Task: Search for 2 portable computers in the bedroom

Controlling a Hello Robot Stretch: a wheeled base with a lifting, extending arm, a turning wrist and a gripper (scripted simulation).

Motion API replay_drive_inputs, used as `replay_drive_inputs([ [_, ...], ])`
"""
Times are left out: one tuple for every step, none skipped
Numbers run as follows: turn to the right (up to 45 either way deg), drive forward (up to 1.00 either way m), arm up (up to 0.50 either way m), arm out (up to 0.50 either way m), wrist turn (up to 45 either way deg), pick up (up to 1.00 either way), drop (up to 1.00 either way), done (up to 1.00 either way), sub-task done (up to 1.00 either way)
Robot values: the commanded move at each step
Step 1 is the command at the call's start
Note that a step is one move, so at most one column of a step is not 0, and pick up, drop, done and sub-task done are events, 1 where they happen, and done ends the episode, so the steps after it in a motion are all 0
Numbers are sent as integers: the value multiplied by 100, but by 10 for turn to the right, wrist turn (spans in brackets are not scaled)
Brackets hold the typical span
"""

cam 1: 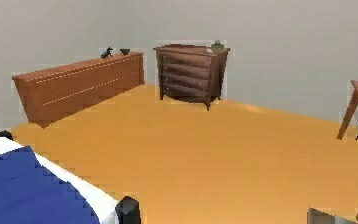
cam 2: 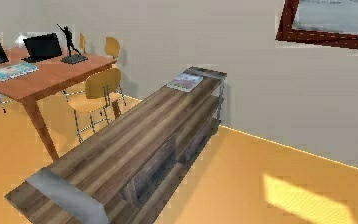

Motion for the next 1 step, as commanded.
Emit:
replay_drive_inputs([
  [-30, 0, 0, 0, 0, 0, 0, 0, 0],
])
